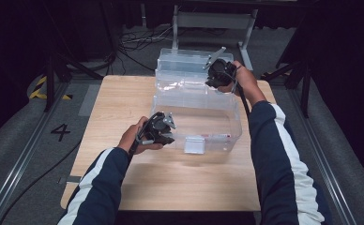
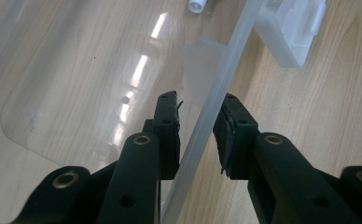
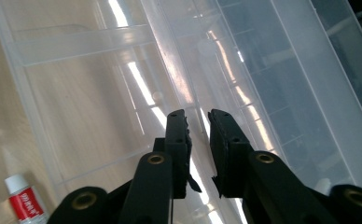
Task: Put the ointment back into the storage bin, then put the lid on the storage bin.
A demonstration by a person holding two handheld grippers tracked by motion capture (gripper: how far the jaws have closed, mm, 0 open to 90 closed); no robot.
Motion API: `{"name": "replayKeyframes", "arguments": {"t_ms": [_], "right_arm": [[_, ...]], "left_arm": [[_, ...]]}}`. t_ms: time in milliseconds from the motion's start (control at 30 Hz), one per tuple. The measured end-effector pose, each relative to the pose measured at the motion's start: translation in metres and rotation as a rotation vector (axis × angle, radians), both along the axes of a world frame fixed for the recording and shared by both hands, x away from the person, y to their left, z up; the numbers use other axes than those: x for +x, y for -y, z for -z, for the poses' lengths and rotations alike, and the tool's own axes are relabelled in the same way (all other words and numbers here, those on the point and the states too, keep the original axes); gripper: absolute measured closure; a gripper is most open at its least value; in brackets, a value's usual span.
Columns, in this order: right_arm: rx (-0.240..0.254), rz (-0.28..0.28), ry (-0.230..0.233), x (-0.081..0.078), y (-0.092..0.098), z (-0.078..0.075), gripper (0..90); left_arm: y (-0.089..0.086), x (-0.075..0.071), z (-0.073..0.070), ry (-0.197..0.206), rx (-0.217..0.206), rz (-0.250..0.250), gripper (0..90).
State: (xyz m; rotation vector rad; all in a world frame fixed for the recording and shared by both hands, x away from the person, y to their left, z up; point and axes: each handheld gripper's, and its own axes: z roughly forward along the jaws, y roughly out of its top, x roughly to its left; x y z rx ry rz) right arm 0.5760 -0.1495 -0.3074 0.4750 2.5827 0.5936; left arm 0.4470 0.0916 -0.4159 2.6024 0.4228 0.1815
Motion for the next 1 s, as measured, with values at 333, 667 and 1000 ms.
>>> {"name": "replayKeyframes", "arguments": {"t_ms": [333,667,1000], "right_arm": [[-0.034,-0.036,-0.025,0.0001,-0.0062,-0.0032,83.9],[-0.045,-0.05,-0.033,-0.0036,-0.0086,-0.0053,85.0],[-0.04,-0.061,-0.036,-0.0067,-0.0087,-0.0067,85.4]], "left_arm": [[-0.0005,-0.0021,0.0007,-0.015,-0.024,-0.028,71.3],[-0.0002,-0.0049,0.001,-0.013,-0.034,-0.042,70.9],[-0.0005,-0.0054,0.0016,-0.016,-0.045,-0.049,70.6]]}}
